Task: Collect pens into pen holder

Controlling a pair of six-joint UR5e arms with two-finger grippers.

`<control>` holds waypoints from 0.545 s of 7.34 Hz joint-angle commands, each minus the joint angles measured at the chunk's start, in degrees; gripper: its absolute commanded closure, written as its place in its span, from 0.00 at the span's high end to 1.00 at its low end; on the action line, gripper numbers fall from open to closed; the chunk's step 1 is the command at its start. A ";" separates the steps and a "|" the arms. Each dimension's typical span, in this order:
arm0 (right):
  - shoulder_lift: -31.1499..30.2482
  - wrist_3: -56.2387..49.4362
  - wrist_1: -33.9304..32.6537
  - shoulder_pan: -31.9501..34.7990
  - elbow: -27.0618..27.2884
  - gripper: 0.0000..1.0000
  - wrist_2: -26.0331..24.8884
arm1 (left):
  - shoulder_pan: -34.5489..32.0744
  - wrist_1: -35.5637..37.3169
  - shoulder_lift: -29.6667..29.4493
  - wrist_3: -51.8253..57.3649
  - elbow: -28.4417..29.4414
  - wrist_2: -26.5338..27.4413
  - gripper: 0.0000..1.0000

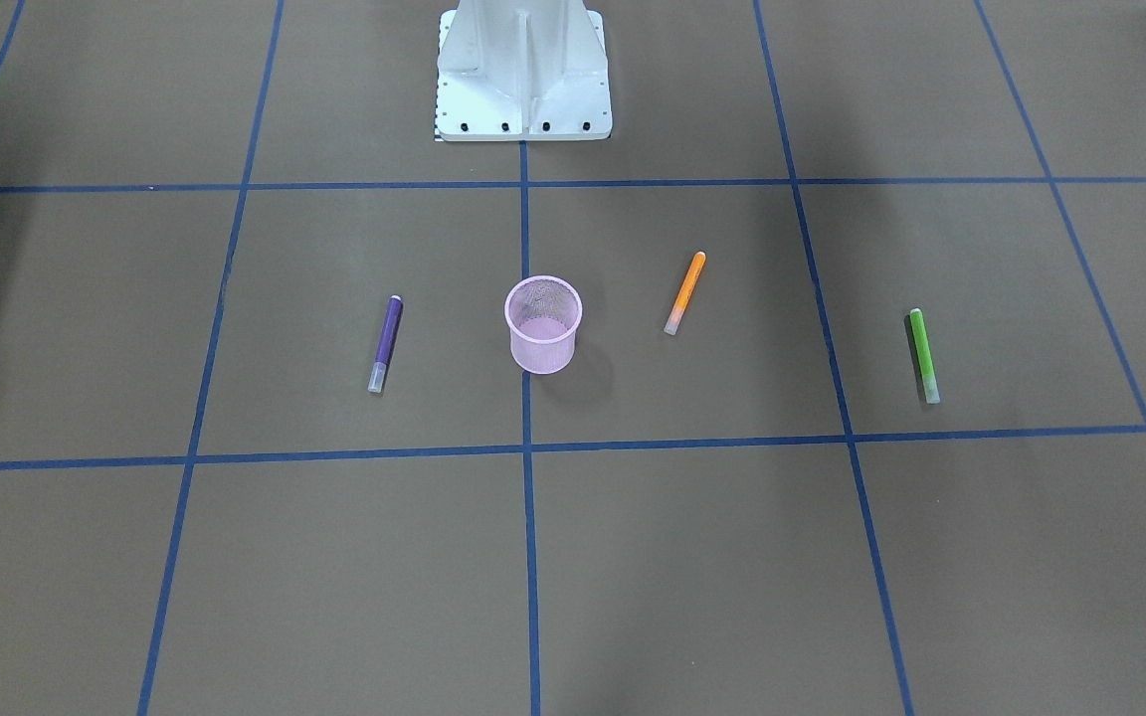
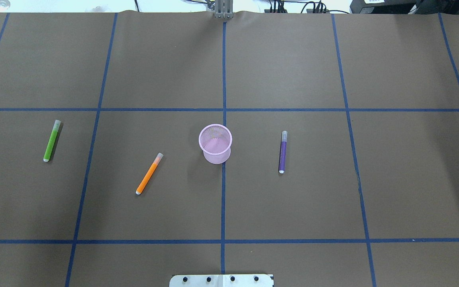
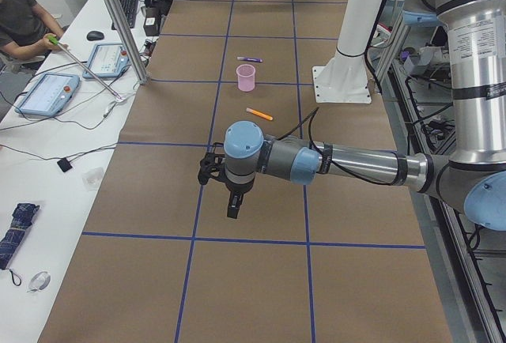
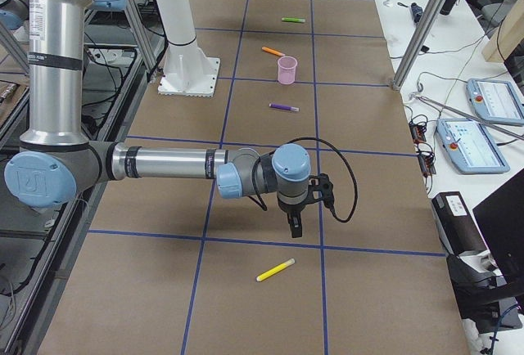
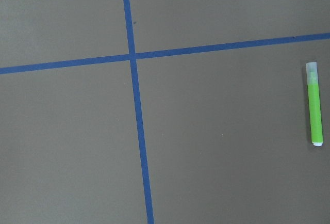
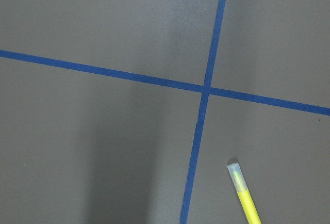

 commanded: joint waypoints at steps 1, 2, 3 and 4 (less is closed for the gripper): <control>0.13 0.10 1.95 0.00 0.06 1.00 1.50 | 3.11 -0.11 -2.25 -0.60 0.26 0.02 1.00; -0.21 0.27 4.22 0.00 -0.38 1.00 2.04 | 10.35 0.50 -7.66 -9.74 0.44 0.63 1.00; -0.04 0.18 4.42 -0.70 -0.47 1.00 2.04 | 18.34 0.68 -11.63 -15.05 0.70 2.55 1.00; 0.83 0.27 4.42 -1.75 -0.64 1.00 1.96 | 23.21 0.85 -14.11 -15.28 2.88 3.52 0.99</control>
